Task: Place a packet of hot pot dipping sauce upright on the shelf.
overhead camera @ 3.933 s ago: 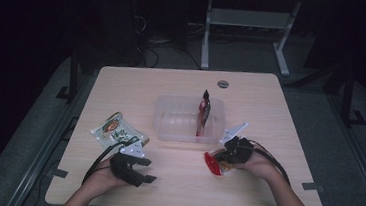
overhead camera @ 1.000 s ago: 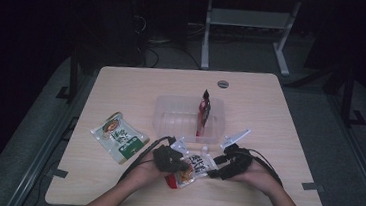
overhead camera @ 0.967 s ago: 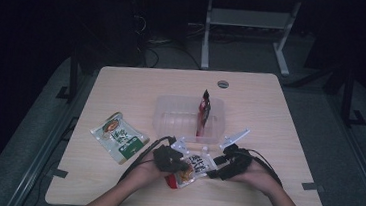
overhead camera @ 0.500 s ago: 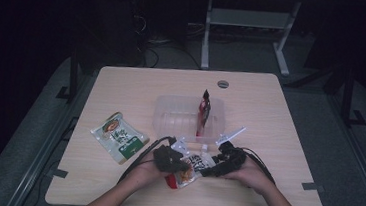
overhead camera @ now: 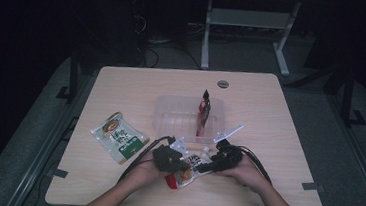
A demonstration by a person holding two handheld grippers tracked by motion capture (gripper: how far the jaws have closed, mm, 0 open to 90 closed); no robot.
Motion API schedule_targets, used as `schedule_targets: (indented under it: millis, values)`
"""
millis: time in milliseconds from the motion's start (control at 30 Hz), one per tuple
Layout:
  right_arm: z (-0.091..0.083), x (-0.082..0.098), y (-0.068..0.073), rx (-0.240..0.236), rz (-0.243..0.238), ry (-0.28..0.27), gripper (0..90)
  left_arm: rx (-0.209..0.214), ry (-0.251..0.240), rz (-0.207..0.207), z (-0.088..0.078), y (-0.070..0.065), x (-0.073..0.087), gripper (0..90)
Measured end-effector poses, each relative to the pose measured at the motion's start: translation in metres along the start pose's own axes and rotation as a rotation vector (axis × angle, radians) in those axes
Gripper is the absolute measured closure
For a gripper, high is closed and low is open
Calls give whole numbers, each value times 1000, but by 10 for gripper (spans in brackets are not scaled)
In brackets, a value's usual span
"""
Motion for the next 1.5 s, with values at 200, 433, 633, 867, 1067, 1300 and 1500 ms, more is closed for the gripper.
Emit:
schedule_targets:
  millis: [200,433,633,867,1067,1300,1500]
  values:
    - [-3,-1,2,9,-67,-25,797,17,-25,-4,-5,0,0,898]
    - [-9,-2,4,-2,-94,-49,884,22,-40,4,-13,-3,0,897]
    - [-21,-3,6,1,-110,-88,890,15,-47,-6,-32,-7,7,897]
    - [-32,-4,7,-13,-115,-144,891,7,-55,-32,-50,-2,17,897]
    - [-37,-6,8,-9,-121,-165,892,20,-46,-35,-49,-1,18,897]
    - [-47,-10,14,-52,-109,-232,892,27,-50,-20,-43,-5,14,897]
    - [-50,-19,24,-116,-106,-309,894,49,-68,-8,-31,-9,6,896]
Point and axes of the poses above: each handheld gripper's, and its own axes: z roughly forward along the jaws, x roughly out of its underside, y roughly to its left, the point moved 2 cm from there along z, roughly forward along the jaws, and after that the axes turned 15 degrees about x, right-handed, at the moved point
